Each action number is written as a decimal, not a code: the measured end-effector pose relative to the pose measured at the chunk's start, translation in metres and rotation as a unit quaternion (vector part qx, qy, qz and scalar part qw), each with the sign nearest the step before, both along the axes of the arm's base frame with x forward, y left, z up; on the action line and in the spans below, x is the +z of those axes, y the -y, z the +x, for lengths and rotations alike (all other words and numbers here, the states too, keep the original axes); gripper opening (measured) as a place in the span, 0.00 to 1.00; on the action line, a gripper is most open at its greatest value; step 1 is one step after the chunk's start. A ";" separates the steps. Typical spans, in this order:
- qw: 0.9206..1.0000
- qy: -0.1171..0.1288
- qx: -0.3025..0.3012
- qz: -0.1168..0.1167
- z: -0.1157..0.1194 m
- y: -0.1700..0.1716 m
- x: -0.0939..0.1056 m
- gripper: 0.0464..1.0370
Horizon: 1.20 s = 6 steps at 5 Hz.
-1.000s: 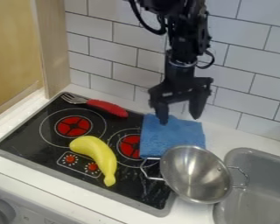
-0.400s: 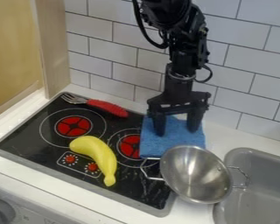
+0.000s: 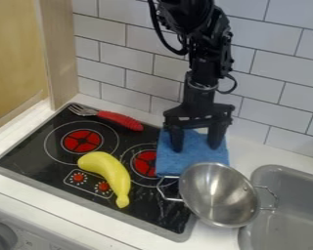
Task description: Move the blue cloth on the left side of the burner
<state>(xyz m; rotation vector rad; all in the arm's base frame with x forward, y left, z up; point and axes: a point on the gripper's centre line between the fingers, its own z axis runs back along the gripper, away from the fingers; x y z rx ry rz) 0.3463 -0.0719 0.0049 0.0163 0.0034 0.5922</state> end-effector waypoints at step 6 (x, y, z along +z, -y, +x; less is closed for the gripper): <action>0.997 -0.004 0.076 0.014 -0.029 -0.049 -0.003 0.96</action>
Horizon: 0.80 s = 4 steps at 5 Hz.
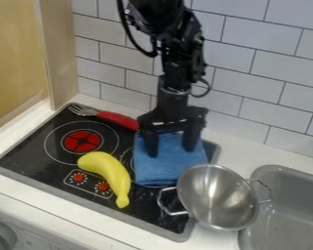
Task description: Move the blue cloth on the left side of the burner
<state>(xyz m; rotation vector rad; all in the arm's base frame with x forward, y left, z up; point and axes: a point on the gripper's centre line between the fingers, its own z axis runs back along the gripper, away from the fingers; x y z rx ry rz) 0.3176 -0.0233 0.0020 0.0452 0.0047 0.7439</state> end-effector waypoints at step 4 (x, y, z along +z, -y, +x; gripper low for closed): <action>0.994 0.016 0.107 -0.010 -0.022 -0.054 0.002 0.96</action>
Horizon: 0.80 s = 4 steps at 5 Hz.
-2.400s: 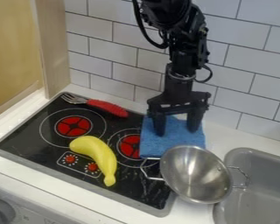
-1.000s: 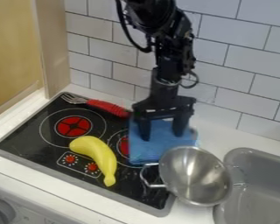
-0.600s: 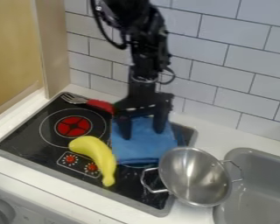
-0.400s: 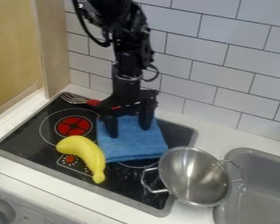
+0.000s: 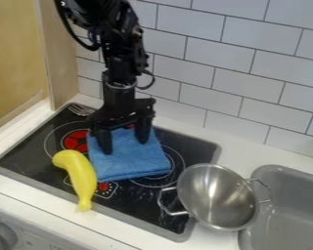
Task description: Move the blue cloth on the left side of the burner
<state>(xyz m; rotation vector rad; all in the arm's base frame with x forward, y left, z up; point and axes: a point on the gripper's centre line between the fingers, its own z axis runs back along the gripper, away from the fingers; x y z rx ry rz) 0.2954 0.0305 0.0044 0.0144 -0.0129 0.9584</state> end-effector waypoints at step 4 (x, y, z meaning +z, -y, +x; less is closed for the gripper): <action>0.997 0.003 0.080 -0.001 -0.009 -0.045 0.002 0.96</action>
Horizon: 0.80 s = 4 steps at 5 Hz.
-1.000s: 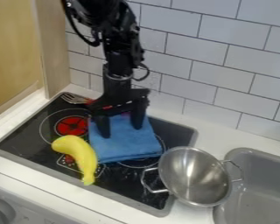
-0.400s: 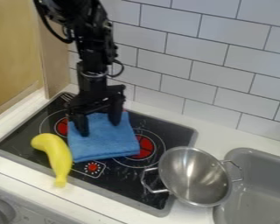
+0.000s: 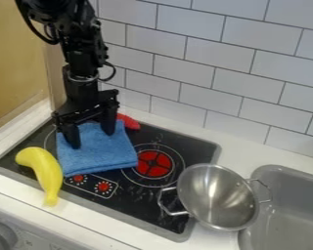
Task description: Move the blue cloth on the left side of the burner
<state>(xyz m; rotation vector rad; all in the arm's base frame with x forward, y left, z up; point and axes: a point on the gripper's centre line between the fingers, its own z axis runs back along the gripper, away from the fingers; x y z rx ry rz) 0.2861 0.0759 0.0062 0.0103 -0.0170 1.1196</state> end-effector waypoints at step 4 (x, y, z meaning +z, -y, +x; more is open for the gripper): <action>0.999 0.013 0.048 0.008 0.002 -0.033 0.008 0.96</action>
